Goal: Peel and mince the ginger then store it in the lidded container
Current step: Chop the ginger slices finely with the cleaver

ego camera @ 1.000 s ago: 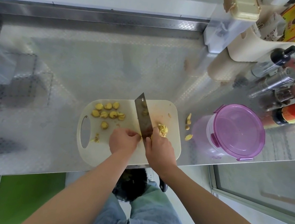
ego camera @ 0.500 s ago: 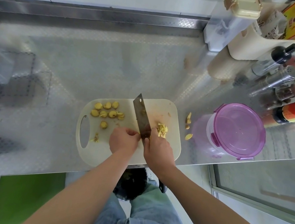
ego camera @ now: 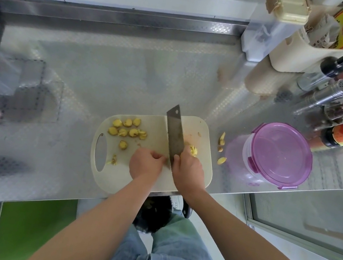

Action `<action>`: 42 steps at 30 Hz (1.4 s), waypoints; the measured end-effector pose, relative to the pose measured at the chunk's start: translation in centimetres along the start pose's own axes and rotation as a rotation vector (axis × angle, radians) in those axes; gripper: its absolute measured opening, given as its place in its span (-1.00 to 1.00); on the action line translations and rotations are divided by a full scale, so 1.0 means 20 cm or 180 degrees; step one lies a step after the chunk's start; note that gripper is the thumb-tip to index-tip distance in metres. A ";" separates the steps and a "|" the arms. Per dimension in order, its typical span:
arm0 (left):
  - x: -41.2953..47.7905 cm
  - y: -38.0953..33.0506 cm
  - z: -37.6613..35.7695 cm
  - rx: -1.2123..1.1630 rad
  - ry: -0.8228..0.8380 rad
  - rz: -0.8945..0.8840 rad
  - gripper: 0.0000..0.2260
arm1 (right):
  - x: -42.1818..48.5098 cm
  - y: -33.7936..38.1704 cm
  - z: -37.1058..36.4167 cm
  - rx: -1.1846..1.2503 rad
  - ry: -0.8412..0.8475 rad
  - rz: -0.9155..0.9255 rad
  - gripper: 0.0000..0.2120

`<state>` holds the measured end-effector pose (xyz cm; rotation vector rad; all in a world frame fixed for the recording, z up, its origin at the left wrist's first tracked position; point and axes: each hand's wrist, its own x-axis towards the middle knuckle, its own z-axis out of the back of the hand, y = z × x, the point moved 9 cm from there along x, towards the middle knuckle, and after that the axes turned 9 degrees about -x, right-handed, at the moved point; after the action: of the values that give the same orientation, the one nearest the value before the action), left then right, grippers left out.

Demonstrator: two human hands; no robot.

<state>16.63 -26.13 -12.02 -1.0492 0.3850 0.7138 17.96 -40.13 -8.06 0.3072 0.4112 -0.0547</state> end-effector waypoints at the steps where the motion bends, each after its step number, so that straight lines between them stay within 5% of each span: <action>1: 0.00 0.01 0.00 0.0000 0.0009 -0.0040 -0.88 | 0.01 -0.02 0.02 0.0110 -0.0052 -0.0057 -0.77; 9: -0.03 -0.01 0.12 -0.0155 -0.0419 -0.0447 -0.82 | -0.07 0.06 -0.02 0.0381 -0.0008 0.0210 -0.81; 21: -0.01 -0.25 0.34 0.1237 -0.1039 -0.1749 -0.89 | 0.01 -0.07 0.05 0.0490 -0.0038 -0.0204 -0.84; 28: 0.11 -0.35 0.29 0.2606 -0.0986 -0.2429 -0.88 | 0.06 0.02 0.03 0.0742 0.0066 -0.0015 -0.81; 42: 0.11 -0.37 0.27 0.2616 -0.0850 -0.2857 -0.82 | 0.12 0.00 0.02 0.0726 0.0168 -0.0027 -0.80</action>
<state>23.18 -22.86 -6.10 -0.2526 -0.0614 -0.1407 20.31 -40.27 -8.74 0.5326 0.4597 -0.1025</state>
